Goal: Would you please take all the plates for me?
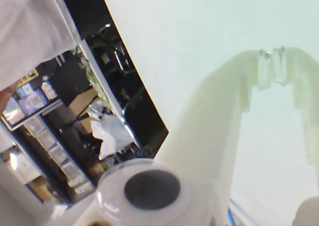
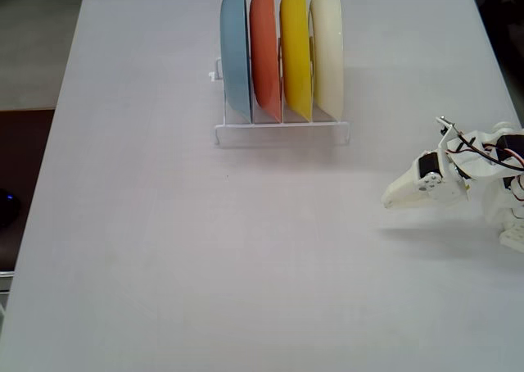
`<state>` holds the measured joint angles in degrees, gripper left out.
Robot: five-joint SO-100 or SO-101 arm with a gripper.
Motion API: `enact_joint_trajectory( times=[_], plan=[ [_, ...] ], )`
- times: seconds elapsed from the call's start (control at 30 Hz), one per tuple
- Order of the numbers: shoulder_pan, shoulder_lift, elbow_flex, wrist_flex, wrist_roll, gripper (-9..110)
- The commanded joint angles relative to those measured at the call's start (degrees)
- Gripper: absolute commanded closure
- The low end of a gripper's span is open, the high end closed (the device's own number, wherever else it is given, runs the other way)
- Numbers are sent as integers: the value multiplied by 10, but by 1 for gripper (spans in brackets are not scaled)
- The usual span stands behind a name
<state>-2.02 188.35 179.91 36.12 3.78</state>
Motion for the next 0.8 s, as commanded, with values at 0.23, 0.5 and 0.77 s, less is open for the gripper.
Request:
enact_joint_trajectory(
  times=[0.23, 0.5, 0.77],
  plan=[
    [4, 12, -1, 3, 1, 102],
    [4, 12, -1, 3, 3, 102],
    [16, 12, -92, 30, -19, 102]
  ],
)
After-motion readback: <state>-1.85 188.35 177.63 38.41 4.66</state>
